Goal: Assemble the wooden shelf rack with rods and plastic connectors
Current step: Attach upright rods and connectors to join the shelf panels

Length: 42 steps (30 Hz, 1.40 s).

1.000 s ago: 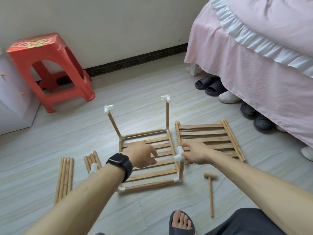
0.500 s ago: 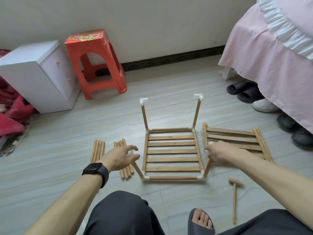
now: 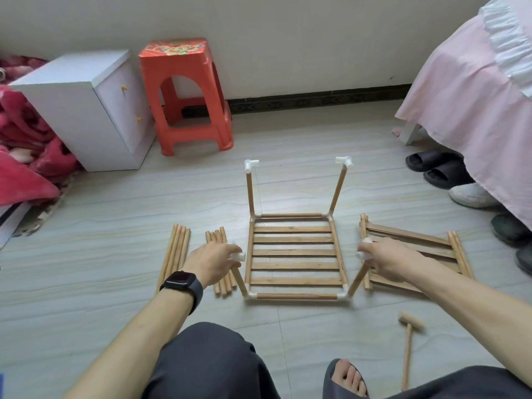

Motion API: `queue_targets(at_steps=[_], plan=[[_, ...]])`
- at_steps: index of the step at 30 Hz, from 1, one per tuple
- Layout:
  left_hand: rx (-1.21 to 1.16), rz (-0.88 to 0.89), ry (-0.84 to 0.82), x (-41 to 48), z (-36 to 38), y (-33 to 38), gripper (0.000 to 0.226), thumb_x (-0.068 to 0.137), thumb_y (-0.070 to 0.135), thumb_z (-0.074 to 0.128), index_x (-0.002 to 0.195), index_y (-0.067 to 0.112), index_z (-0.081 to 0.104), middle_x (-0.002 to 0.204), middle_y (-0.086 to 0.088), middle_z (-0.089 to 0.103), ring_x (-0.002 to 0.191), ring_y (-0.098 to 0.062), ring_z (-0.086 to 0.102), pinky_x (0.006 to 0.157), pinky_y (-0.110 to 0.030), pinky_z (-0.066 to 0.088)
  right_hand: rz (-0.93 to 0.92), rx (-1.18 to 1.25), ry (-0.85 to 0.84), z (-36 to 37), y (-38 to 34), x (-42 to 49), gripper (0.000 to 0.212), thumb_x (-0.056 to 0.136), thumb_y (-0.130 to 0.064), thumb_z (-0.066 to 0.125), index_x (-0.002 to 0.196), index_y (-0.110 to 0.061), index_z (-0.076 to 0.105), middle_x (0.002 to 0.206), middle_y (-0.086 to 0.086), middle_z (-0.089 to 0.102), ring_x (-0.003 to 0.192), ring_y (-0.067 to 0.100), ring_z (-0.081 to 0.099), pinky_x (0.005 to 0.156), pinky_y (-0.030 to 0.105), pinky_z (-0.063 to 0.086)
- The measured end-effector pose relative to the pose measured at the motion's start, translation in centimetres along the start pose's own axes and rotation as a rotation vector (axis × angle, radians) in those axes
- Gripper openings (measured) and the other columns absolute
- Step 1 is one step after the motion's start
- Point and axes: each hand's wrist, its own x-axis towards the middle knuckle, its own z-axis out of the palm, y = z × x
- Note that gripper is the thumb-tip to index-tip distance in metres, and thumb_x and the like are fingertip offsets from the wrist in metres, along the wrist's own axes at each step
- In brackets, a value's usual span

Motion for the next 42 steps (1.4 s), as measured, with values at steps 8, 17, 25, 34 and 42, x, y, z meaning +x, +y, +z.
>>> queue_targets(at_steps=[8,17,25,34,42], plan=[[0.006,0.021,0.031,0.0,0.3,-0.2,0.04,0.101,0.043,0.056,0.14,0.034,0.057,0.124,-0.003,0.069,0.109,-0.023,0.065,0.089,-0.034,0.053,0.008,-0.074,0.055,-0.1,-0.4,-0.8,0.024,0.102,-0.03,0.053,0.126,-0.031,0.052,0.079,-0.006,0.041,0.074,0.018,0.048,0.067,0.032,0.043],[0.031,0.03,0.034,0.4,0.3,-0.3,0.041,0.102,0.043,0.055,0.142,0.035,0.055,0.123,-0.002,0.069,0.109,-0.023,0.065,0.084,-0.032,0.052,0.039,-0.121,0.079,0.0,-0.5,-0.6,0.02,0.103,-0.026,0.051,0.123,-0.029,0.056,0.077,-0.009,0.038,0.077,0.018,0.043,0.063,0.031,0.037],[0.022,0.031,0.036,0.6,0.5,-0.4,0.043,0.102,0.042,0.056,0.144,0.037,0.053,0.126,-0.003,0.068,0.109,-0.022,0.064,0.088,-0.034,0.054,-0.001,-0.175,0.048,0.2,-0.6,-1.0,0.024,0.104,-0.023,0.05,0.126,-0.03,0.052,0.074,-0.008,0.036,0.075,0.018,0.045,0.061,0.031,0.036],[0.093,0.051,0.046,0.8,0.6,-0.4,0.045,0.102,0.042,0.055,0.146,0.037,0.049,0.124,-0.001,0.068,0.108,-0.021,0.065,0.087,-0.032,0.054,0.054,-0.203,0.018,-0.2,-1.6,-1.2,0.025,0.103,-0.017,0.048,0.127,-0.023,0.052,0.088,-0.002,0.045,0.086,0.023,0.052,0.067,0.034,0.042],[0.111,0.064,0.058,0.9,1.0,-0.6,0.046,0.102,0.043,0.055,0.147,0.038,0.048,0.121,-0.001,0.069,0.105,-0.021,0.066,0.078,-0.028,0.048,0.073,-0.181,-0.001,-0.5,-1.9,-1.5,0.022,0.105,-0.023,0.048,0.125,-0.024,0.055,0.083,-0.004,0.047,0.081,0.02,0.052,0.063,0.032,0.042]])
